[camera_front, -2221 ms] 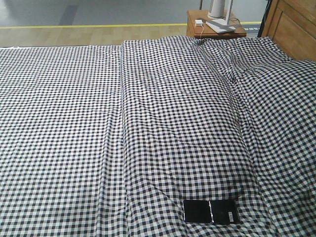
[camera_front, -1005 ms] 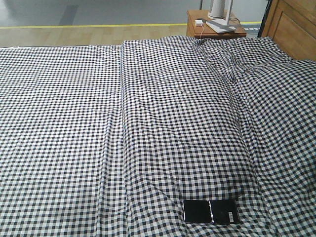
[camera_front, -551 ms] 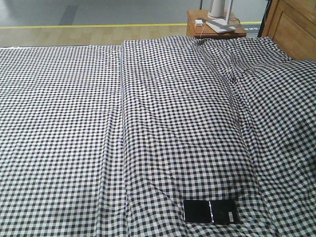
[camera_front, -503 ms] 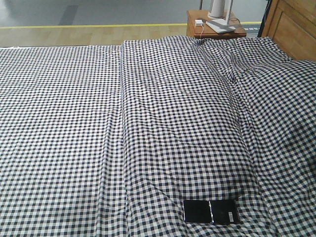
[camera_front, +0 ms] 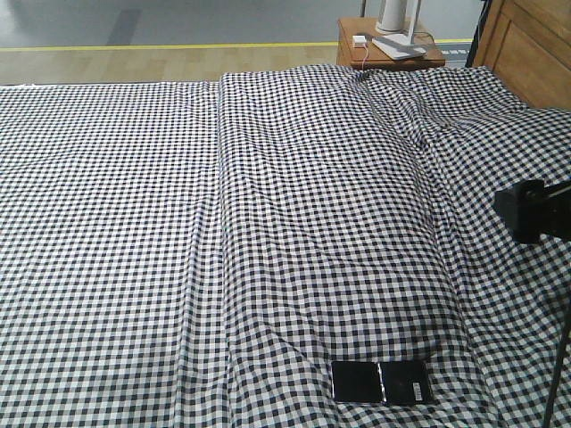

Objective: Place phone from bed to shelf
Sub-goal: 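Move the right gripper down toward the black phone on the sheet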

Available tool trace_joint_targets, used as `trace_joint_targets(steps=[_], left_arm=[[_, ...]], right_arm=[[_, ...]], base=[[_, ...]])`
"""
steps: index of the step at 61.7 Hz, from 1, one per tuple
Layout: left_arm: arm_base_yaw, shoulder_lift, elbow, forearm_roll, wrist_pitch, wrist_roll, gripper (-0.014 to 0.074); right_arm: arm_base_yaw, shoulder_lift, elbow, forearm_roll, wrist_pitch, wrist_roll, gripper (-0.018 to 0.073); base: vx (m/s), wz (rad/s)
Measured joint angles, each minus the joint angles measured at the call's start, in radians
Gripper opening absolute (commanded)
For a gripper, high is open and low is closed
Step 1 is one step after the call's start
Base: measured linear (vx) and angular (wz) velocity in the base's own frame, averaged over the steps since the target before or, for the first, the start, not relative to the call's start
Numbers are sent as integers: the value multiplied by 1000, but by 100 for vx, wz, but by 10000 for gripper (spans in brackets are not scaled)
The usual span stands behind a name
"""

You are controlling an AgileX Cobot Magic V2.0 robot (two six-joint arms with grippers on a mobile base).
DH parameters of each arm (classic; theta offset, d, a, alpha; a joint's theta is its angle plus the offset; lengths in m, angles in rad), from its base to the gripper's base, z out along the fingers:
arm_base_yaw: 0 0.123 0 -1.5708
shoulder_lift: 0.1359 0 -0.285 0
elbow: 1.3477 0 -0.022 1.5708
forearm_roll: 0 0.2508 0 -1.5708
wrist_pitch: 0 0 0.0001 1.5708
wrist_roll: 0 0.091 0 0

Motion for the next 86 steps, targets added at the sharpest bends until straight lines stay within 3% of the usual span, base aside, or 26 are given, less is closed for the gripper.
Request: trace_joint_targets(steps=[17,26,34,45,55,64,72,86], left_arm=[[0,0,0,0,0,0,1],[0,0,0,0,0,0,1],[0,0,0,0,0,0,1],[0,0,0,0,0,0,1],[0,0,0,0,0,0,1],[0,0,0,0,0,0,1],[0,0,0,0,0,0,1],[0,0,0,0,0,0,1]], right_arm=[[-20,149,-1,1,66,111,702],[-164,272,-1,46,105,85,688],[-324,384,-4,201,107,-95,676],[-491,569,-7,582,97,-511,647],[-547,740,-7,896,134,-899,640],[-547,910,-16,1102,196,-1127,636],[-547,1062,-60,1200,277,-1250,633],[-547,1296,-229,1210,457,-1268,625]], base=[[0,0],[0,0],[0,0],[0,0],[0,0],[0,0],[0,0],[0,0]])
